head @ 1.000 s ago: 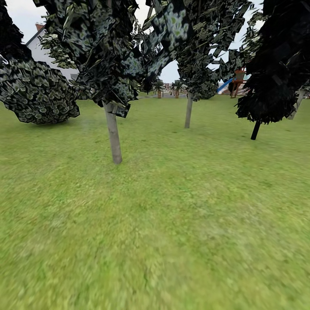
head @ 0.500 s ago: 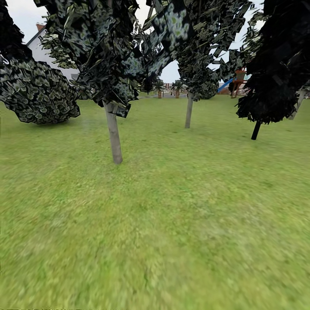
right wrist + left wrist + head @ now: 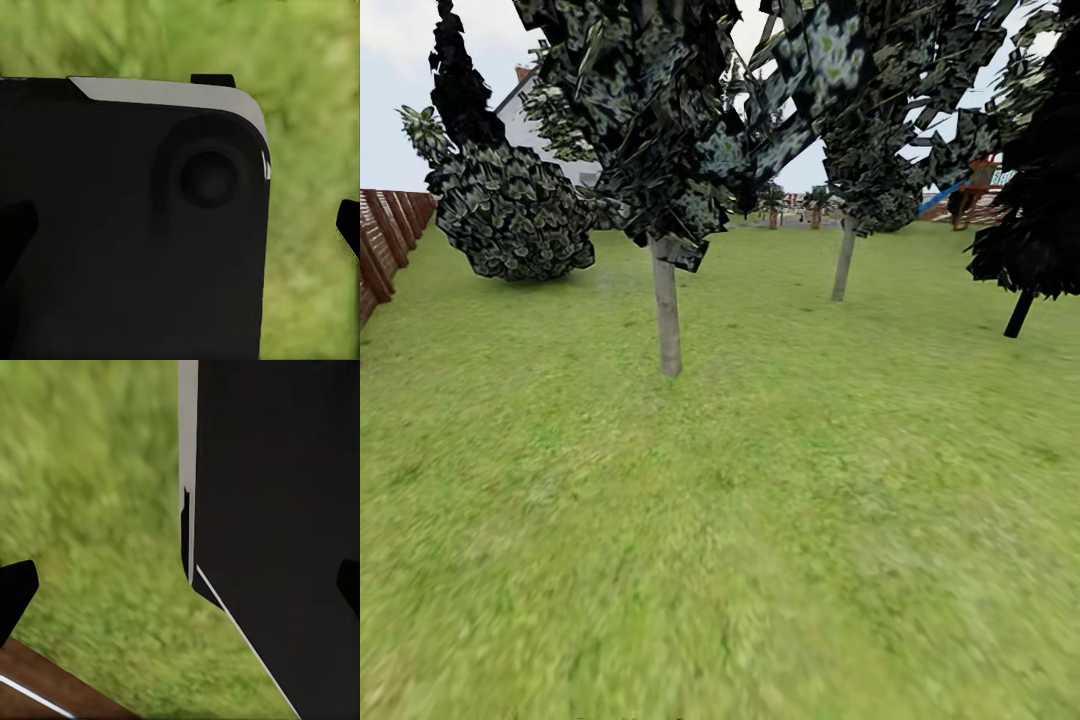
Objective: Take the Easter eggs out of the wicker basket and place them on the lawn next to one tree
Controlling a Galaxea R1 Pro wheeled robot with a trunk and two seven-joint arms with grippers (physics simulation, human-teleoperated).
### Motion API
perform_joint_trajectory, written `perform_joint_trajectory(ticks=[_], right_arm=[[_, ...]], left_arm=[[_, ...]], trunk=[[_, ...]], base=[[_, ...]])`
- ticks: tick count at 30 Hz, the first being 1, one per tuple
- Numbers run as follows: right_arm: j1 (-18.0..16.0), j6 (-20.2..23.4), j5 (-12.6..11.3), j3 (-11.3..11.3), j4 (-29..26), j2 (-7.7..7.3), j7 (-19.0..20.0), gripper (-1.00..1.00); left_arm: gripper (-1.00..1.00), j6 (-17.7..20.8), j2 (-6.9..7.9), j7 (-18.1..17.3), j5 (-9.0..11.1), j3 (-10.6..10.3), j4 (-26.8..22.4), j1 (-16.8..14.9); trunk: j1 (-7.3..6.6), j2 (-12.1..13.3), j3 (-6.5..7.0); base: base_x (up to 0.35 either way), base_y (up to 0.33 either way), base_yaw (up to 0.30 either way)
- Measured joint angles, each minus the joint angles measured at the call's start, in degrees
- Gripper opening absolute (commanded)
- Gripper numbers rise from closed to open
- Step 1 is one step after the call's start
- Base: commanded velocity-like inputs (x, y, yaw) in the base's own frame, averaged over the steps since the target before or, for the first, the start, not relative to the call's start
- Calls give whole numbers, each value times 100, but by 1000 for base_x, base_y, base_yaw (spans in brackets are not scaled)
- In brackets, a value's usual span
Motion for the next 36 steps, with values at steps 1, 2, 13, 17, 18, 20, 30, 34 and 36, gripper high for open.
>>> perform_joint_trajectory(ticks=[1, 2, 13, 17, 18, 20, 30, 34, 36], right_arm=[[0, 0, 0, 0, -2, -2, -1, 100], [0, 0, -1, 0, -4, -2, -2, 100], [1, 9, -5, 0, -10, -44, 18, 100], [1, 20, -18, 0, -10, -47, 20, 100], [1, 22, -18, 0, -10, -47, 21, 100], [1, 25, -9, 1, -10, -47, 21, 100], [0, 18, -1, 0, -7, -54, 21, 100], [0, 18, 5, 0, -9, -55, 21, 100], [0, 18, 5, 0, -9, -55, 21, 100]], left_arm=[[100, 0, 0, 0, 0, 0, 1, 1], [100, 0, 0, 0, 0, 0, -1, 2], [100, -7, -244, -29, 46, 10, -305, -5], [100, -6, -393, -44, 46, 18, -524, -5], [100, -7, -417, -45, 47, 17, -573, -4], [100, -8, -428, -47, 47, 21, -704, -6], [100, -3, -437, -48, 48, 32, -739, -3], [100, -4, -445, -45, 48, 32, -736, -4], [100, -2, -447, -46, 48, 32, -735, 0]], trunk=[[0, 0, 0], [0, 0, 0], [0, 0, 0], [0, 0, 0], [0, 0, 0], [0, 0, 0], [0, 0, 0], [0, 0, 0], [0, 0, 0]], base=[[0, 0, 269], [0, 0, 199], [0, 0, 22], [0, 0, 0], [0, 0, 0], [0, 0, 0], [0, 0, 0], [0, 0, 0], [0, 0, 0]])
